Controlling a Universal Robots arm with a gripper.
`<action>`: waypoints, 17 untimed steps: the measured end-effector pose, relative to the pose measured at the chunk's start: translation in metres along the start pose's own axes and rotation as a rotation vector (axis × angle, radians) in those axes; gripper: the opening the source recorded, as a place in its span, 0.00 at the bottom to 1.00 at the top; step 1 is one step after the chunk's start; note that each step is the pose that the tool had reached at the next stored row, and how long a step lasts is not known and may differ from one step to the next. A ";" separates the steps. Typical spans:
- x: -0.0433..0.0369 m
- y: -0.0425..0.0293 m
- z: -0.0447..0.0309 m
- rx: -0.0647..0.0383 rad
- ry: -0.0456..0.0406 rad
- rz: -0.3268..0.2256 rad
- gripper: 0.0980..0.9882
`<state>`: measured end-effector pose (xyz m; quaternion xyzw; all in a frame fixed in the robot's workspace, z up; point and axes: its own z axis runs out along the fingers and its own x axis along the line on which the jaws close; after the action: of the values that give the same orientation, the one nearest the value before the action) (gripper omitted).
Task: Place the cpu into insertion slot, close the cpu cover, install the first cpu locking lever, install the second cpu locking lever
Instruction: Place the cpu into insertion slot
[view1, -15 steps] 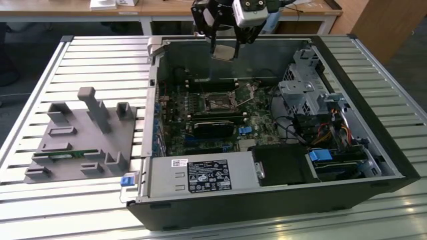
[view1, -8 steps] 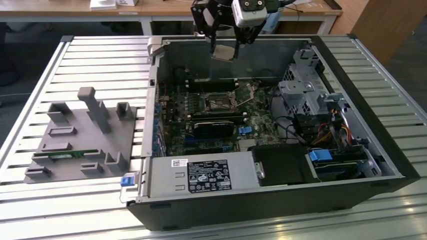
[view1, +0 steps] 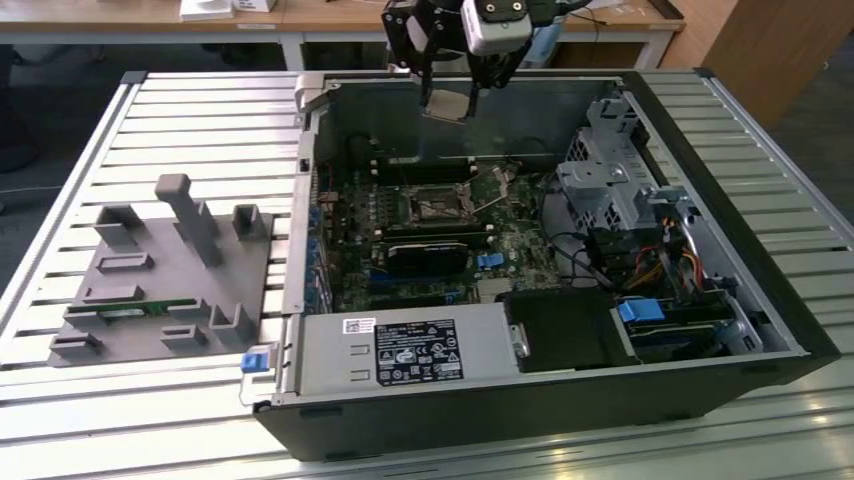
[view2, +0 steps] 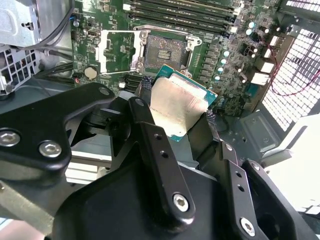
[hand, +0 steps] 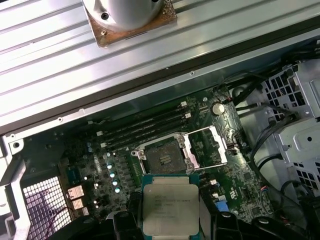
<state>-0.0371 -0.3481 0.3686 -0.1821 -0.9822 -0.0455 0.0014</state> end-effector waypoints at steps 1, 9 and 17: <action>0.0000 0.0000 0.0000 0.000 -0.0002 0.002 0.50; 0.0010 -0.0004 0.0000 -0.001 -0.0029 0.032 0.50; 0.0012 -0.0005 0.0000 -0.001 -0.0055 0.061 0.50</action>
<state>-0.0384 -0.3481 0.3686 -0.2123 -0.9761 -0.0455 0.0000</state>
